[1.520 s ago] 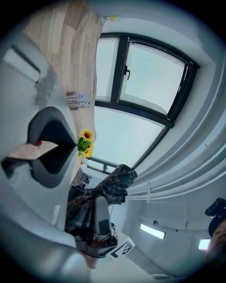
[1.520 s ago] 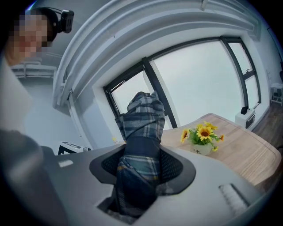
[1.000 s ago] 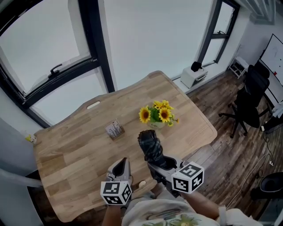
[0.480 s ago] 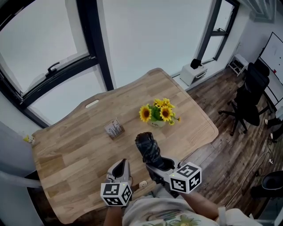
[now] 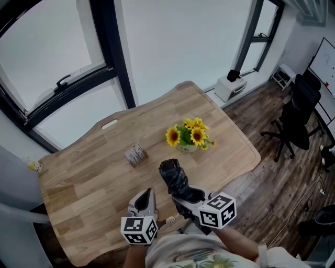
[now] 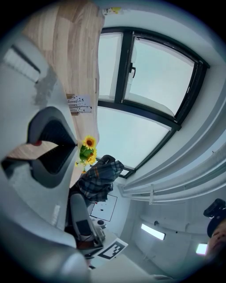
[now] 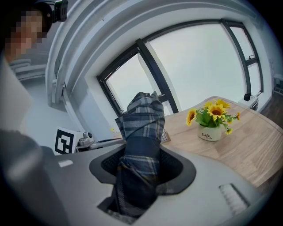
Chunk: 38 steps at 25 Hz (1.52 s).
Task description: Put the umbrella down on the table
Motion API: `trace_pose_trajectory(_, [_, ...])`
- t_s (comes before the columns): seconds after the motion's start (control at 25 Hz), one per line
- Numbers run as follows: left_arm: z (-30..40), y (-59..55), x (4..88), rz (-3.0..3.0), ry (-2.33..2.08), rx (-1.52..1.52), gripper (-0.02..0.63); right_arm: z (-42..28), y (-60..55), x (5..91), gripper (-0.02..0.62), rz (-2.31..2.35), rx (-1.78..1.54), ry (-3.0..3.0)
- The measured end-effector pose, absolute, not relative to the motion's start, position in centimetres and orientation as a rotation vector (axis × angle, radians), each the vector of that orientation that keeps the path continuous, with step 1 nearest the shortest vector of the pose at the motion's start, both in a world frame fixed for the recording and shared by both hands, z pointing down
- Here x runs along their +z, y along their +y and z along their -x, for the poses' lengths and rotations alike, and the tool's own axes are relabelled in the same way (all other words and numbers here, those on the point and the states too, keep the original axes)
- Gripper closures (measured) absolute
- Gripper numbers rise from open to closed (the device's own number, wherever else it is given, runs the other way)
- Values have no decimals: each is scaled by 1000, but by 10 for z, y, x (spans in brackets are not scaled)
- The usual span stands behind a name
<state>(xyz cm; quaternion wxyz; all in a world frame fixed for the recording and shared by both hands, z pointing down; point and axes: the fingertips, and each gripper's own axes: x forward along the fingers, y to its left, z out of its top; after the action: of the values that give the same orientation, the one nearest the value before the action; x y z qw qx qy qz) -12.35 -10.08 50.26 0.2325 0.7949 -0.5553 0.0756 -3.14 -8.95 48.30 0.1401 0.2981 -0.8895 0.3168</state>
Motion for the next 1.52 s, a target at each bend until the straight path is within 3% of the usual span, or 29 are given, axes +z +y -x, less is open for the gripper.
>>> trace_pose_trajectory(1.52, [129, -95, 517, -2156, -1527, 252, 606, 35, -85, 529, 390, -816, 1028, -2487])
